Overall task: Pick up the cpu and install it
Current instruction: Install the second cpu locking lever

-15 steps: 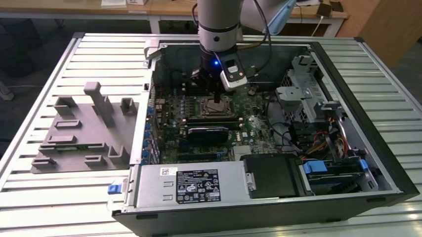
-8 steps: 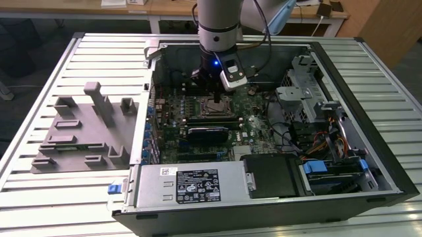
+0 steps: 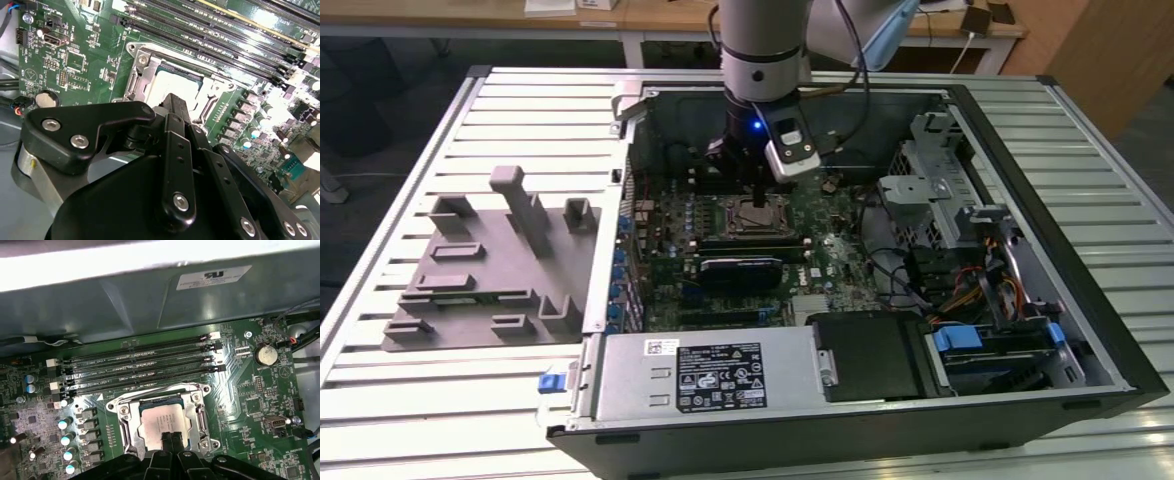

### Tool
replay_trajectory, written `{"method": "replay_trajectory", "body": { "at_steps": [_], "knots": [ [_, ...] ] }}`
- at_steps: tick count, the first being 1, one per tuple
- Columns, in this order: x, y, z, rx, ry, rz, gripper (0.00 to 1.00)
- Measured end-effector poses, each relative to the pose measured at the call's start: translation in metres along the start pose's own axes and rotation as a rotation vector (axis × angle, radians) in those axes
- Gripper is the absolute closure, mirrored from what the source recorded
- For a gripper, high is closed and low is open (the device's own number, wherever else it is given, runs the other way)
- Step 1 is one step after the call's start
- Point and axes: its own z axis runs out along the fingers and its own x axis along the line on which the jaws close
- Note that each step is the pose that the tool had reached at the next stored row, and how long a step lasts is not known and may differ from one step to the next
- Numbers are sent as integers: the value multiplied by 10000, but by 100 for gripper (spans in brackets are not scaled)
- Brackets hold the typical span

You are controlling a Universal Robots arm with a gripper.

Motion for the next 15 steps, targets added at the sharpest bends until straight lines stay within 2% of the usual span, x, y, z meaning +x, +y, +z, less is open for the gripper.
{"method": "replay_trajectory", "body": {
  "at_steps": [10,15],
  "knots": [
    [-20,10,-323,0,1,1,89],
    [-24,-3,-350,-2,0,3,89]
  ]
}}
